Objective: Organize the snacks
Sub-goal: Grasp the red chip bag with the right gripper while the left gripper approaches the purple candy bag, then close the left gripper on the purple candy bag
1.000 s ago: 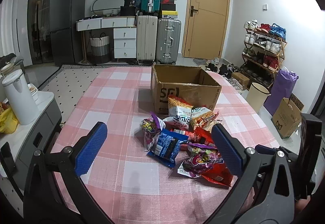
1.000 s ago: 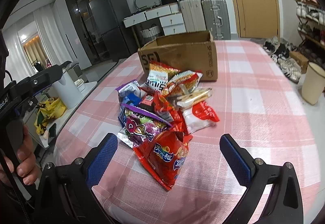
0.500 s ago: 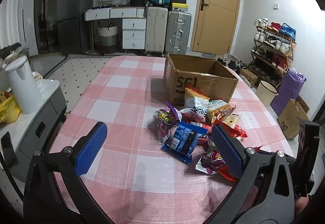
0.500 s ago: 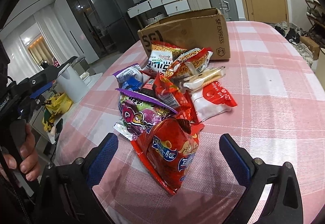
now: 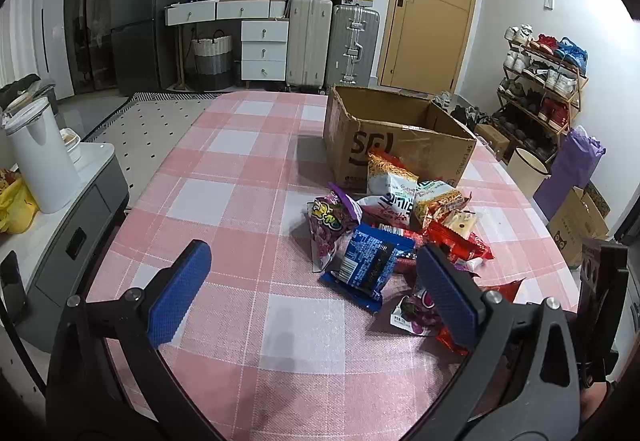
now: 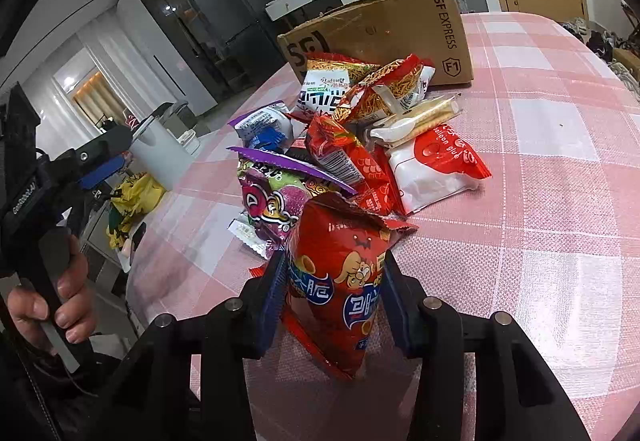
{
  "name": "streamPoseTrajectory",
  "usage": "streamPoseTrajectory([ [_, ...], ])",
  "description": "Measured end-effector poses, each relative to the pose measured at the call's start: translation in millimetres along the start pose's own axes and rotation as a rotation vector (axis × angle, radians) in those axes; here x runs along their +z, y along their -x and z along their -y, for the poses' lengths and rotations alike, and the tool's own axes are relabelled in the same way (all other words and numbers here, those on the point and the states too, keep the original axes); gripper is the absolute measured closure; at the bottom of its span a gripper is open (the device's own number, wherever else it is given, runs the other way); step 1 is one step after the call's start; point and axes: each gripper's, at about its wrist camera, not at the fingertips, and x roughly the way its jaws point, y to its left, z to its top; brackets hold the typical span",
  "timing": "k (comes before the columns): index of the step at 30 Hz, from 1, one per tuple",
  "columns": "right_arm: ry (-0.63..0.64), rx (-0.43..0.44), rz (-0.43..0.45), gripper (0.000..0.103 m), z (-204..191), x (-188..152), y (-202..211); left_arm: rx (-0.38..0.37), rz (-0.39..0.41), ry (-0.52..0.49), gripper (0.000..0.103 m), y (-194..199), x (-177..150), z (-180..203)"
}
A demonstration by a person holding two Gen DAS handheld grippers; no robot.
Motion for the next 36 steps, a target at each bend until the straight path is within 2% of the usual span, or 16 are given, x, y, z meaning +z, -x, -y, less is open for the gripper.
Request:
streamPoseTrajectory([
  [6,0.000,0.017,0.020,0.058,-3,-3,10,-0.019,-0.022,-0.005,0.001,-4,-2,2],
  [15,-0.019,0.017,0.078,0.058,5,-8,36,-0.151,-0.092,-0.025,0.001,-22,-12,18],
  [21,-0.027,0.020,0.101,0.058,11,-10,47,-0.179,-0.132,-0.039,0.001,-38,-17,29],
  [27,-0.043,0.021,0.118,0.058,18,-12,50,-0.276,-0.168,-0.055,0.001,-50,-20,41],
  [36,-0.081,0.005,0.152,0.058,35,-17,65,-0.355,-0.208,-0.077,0.001,-70,-24,64],
])
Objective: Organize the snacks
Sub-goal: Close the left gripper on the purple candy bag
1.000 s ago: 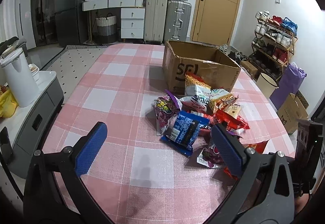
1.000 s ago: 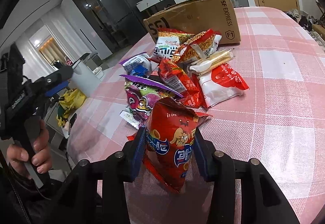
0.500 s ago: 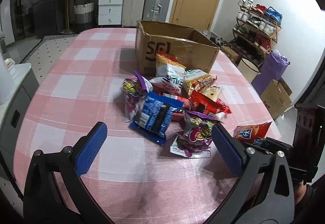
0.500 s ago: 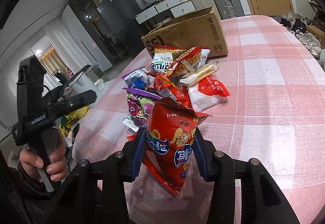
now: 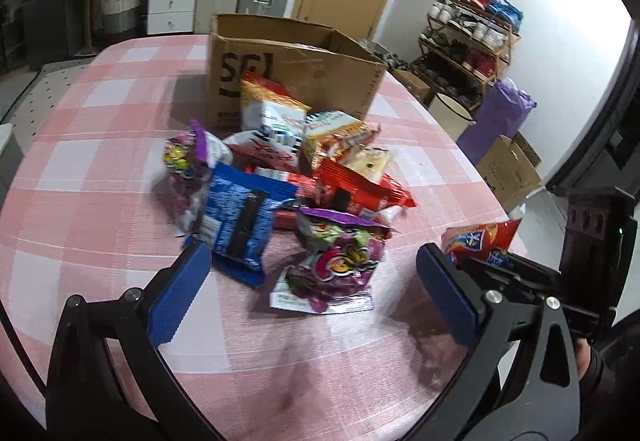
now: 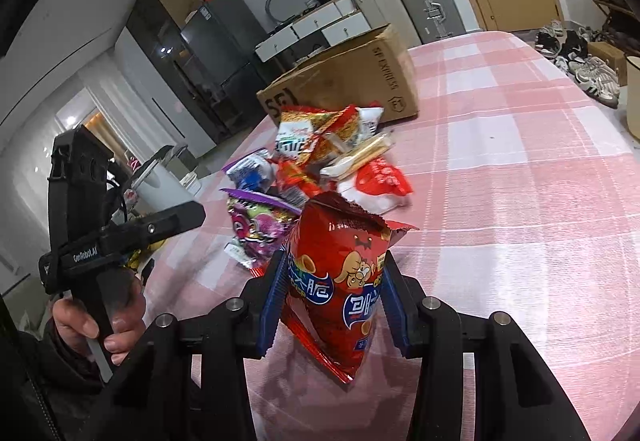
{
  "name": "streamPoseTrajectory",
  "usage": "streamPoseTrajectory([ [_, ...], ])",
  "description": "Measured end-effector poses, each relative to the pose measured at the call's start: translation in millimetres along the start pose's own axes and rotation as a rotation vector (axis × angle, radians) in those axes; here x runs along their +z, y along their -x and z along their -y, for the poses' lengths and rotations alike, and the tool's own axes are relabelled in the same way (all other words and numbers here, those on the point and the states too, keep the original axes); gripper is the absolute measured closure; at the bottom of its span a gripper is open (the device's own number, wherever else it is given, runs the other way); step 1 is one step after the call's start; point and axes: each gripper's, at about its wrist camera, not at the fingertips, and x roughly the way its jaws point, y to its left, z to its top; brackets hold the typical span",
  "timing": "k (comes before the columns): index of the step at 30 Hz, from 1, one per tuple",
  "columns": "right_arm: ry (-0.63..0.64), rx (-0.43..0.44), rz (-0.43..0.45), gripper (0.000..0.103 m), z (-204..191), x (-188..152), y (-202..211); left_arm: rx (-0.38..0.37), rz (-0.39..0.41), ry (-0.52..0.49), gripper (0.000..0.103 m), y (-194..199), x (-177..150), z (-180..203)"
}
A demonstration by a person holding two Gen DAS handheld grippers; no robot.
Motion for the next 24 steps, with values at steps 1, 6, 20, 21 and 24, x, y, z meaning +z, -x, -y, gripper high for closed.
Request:
streamPoseTrajectory([
  [1,-0.007,-0.001,0.006,0.058,3,0,2,-0.016,-0.004,-0.005,0.001,-3,0,2],
  [6,-0.023,-0.017,0.022,0.058,13,1,9,-0.043,-0.019,-0.054,0.001,-11,-1,19],
  [20,-0.045,-0.015,0.056,0.058,26,-2,24,0.003,-0.074,-0.140,0.004,-48,-1,45],
  [21,-0.047,-0.014,0.057,0.058,26,-2,24,0.001,-0.076,-0.138,0.005,-50,0,45],
  [24,-0.053,-0.013,0.059,0.058,28,-4,25,-0.008,-0.093,-0.129,0.007,-57,0,45],
])
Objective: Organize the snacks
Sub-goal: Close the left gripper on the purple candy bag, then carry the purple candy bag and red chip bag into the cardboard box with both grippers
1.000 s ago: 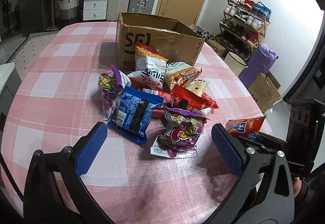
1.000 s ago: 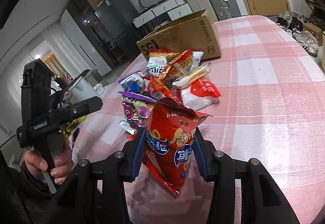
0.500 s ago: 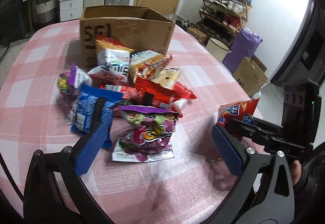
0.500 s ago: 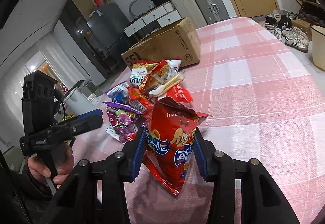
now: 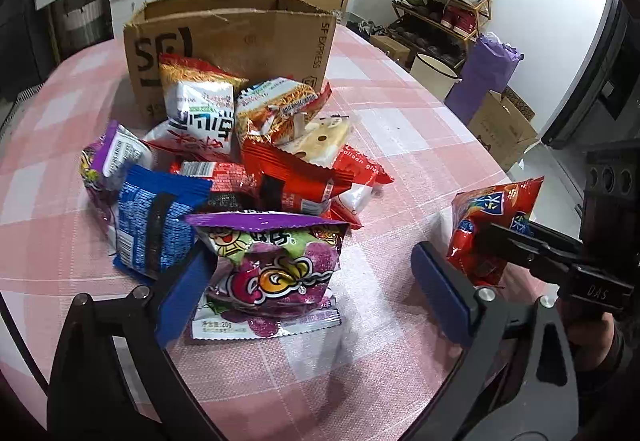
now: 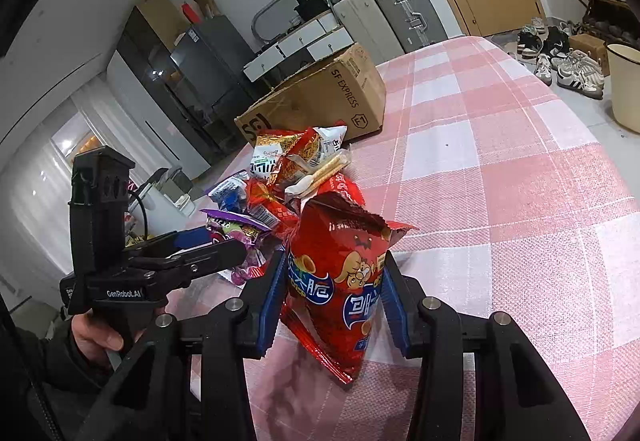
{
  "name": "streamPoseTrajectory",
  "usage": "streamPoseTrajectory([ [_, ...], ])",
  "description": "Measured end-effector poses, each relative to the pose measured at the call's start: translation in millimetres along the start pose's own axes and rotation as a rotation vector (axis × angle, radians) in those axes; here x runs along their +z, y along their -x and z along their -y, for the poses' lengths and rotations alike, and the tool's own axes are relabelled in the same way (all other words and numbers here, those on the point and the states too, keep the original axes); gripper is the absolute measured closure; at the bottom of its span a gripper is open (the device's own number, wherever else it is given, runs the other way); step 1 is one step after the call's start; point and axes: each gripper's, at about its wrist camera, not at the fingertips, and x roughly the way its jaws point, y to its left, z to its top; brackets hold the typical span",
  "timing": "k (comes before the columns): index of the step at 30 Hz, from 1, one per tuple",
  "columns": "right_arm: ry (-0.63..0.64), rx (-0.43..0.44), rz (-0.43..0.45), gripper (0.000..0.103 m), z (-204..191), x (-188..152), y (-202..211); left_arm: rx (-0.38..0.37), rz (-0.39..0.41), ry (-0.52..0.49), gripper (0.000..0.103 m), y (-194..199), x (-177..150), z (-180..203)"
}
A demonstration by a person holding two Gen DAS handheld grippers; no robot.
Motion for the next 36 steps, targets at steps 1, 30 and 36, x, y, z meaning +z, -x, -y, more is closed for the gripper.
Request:
streamPoseTrajectory([
  [1,-0.002,0.001,0.000,0.058,0,0,0,0.006,-0.007,0.001,0.008,-3,0,0],
  [30,0.058,-0.012,-0.008,0.058,-25,14,-1,-0.035,0.025,0.038,0.059,15,-2,-20],
  [36,0.098,0.023,-0.002,0.058,-45,32,-4,-0.041,0.064,0.040,0.059,49,6,-27],
])
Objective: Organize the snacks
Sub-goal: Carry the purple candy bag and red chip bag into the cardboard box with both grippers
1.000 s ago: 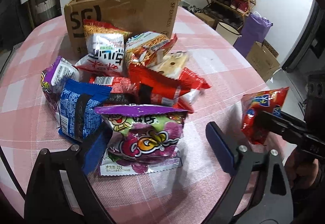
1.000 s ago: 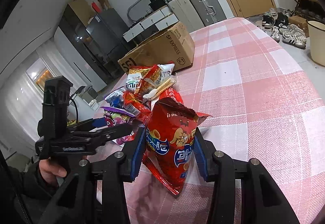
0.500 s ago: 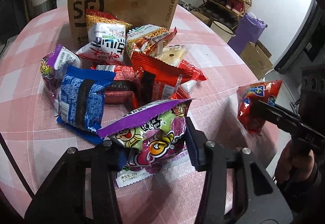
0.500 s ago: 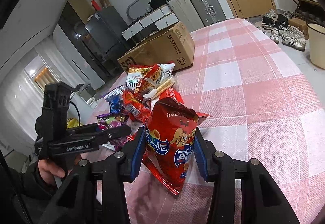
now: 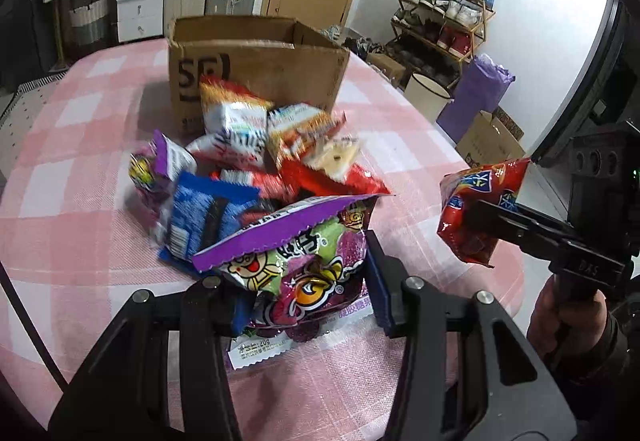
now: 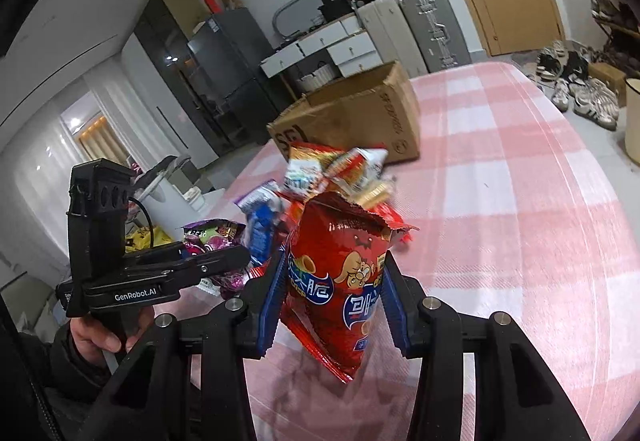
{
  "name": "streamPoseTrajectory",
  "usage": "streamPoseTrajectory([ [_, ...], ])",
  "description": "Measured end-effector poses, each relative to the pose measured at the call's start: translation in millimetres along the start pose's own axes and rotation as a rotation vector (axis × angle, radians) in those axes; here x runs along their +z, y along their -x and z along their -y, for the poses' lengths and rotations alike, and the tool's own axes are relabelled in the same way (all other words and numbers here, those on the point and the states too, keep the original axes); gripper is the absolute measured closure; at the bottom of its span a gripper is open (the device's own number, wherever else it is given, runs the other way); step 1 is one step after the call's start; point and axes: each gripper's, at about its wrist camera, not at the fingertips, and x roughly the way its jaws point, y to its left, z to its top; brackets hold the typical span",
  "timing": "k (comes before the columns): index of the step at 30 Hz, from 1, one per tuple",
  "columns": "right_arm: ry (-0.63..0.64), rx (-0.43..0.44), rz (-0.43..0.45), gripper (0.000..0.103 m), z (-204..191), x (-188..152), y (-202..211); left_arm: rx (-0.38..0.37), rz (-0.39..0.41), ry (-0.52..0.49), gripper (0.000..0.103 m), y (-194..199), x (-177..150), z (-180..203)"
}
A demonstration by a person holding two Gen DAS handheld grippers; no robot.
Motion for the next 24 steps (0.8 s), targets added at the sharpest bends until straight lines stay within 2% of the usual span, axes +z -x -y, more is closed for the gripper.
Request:
streamPoseTrajectory([
  [8,0.049,0.056,0.030,0.058,-18,43,-5,0.001,0.042,-0.006,0.059,32,41,-14],
  [24,0.162,0.087,0.058,0.058,-51,158,-28,0.041,0.079,-0.032,0.059,52,166,-36],
])
